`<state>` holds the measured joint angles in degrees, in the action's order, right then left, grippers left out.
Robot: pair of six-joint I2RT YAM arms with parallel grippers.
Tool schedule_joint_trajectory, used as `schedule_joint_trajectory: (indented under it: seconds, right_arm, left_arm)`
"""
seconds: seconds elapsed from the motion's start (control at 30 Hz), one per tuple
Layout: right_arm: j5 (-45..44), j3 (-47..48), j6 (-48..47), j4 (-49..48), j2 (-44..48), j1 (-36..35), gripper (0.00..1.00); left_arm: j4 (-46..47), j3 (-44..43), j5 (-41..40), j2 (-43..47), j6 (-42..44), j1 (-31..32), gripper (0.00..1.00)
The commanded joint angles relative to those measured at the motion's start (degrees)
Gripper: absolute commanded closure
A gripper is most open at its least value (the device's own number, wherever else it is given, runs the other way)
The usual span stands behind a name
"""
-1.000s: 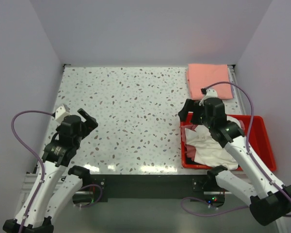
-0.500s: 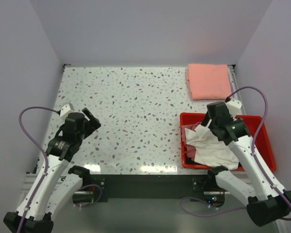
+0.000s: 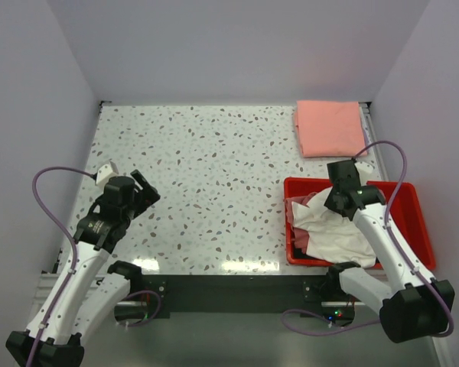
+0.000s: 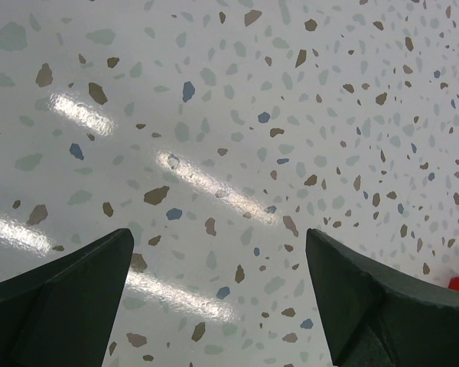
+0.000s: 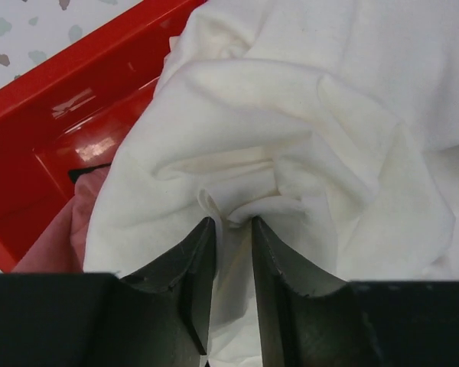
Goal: Fold and stack the t-shirts
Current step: Grab the tshirt from the pile
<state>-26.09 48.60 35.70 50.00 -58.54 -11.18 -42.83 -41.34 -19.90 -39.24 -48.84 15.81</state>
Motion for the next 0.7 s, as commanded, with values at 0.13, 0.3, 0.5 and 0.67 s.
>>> schedule_joint_trajectory:
  seconds: [0.13, 0.3, 0.5, 0.67]
  right_arm:
    - [-0.8, 0.1, -0.1, -3.1, 2.9, 0.1, 0.95]
    - [-2.1, 0.9, -0.4, -2.1, 6.1, 0.2, 1.00]
    - [-2.0, 4.4, -3.3, -3.5, 11.9, 0.2, 1.00]
    - [-1.4, 10.2, -4.5, -5.3, 15.6, 0.1, 1.00]
  left_arm:
    - [1.4, 0.0, -0.6, 0.6, 0.6, -0.3, 0.00]
    - [1.2, -0.1, -0.4, 0.7, 0.7, -0.3, 0.00]
    - [0.9, 0.0, -0.5, 1.3, 0.7, -0.3, 0.00]
    - [0.8, -0.1, -0.5, 1.3, 0.7, -0.3, 0.00]
